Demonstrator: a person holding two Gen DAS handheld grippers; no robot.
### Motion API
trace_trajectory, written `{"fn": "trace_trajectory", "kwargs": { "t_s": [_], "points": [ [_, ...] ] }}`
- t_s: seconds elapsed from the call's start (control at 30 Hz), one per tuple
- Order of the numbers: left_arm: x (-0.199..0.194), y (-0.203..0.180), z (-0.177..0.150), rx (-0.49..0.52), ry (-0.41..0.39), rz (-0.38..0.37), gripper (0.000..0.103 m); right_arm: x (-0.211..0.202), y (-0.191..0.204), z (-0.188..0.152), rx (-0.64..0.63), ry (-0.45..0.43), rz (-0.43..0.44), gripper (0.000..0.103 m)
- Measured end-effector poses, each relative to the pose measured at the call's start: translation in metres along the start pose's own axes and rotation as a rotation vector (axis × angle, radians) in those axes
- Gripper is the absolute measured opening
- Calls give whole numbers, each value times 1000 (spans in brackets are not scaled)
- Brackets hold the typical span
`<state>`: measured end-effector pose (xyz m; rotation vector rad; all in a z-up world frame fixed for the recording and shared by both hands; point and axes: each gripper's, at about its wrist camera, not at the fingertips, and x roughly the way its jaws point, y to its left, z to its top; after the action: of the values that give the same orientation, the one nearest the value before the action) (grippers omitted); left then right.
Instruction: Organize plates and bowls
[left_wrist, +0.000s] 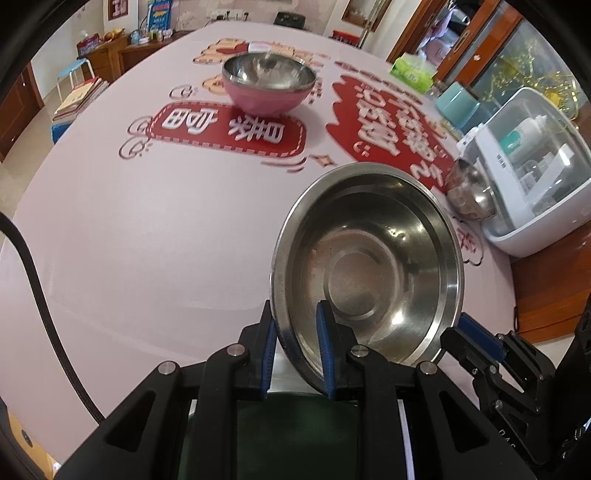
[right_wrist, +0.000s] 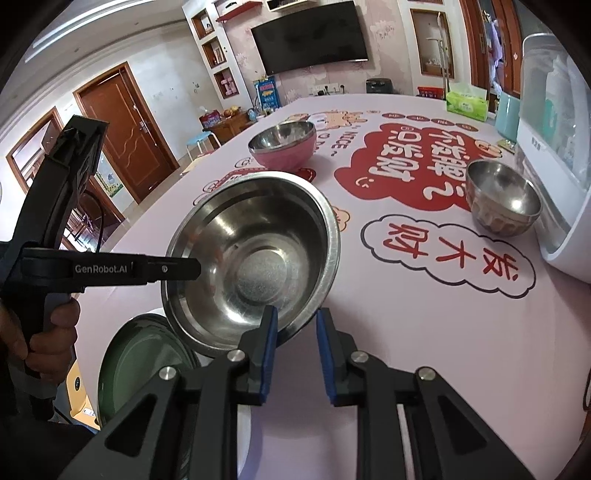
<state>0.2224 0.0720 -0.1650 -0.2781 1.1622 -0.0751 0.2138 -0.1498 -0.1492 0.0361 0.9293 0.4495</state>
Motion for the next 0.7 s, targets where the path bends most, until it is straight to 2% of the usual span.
{"fn": "trace_trajectory", "kwargs": {
  "t_s": [0.13, 0.17, 0.2, 0.27, 0.37, 0.7],
  "points": [
    [-13, -3, -1, 4, -36, -5, 19, -11, 4, 0, -14, -28, 1, 19],
    [-16, -3, -2, 4, -44, -3, 19, -13, 5, -1, -19, -32, -1, 13],
    [-19, -3, -2, 5, -56, -7, 18, -16, 8, -1, -35, -37, 32, 0],
    [-28, -8, -4, 3, -67, -88, 17, -19, 22, 0, -90, -48, 64, 0],
    [-36, -24, -8, 56, -86, -43, 19, -24, 46, 0, -180, -59, 80, 0],
    [-47, -16, -18, 12, -101, -22, 19, -32, 40, -3, -151, -67, 63, 0]
  ]
}}
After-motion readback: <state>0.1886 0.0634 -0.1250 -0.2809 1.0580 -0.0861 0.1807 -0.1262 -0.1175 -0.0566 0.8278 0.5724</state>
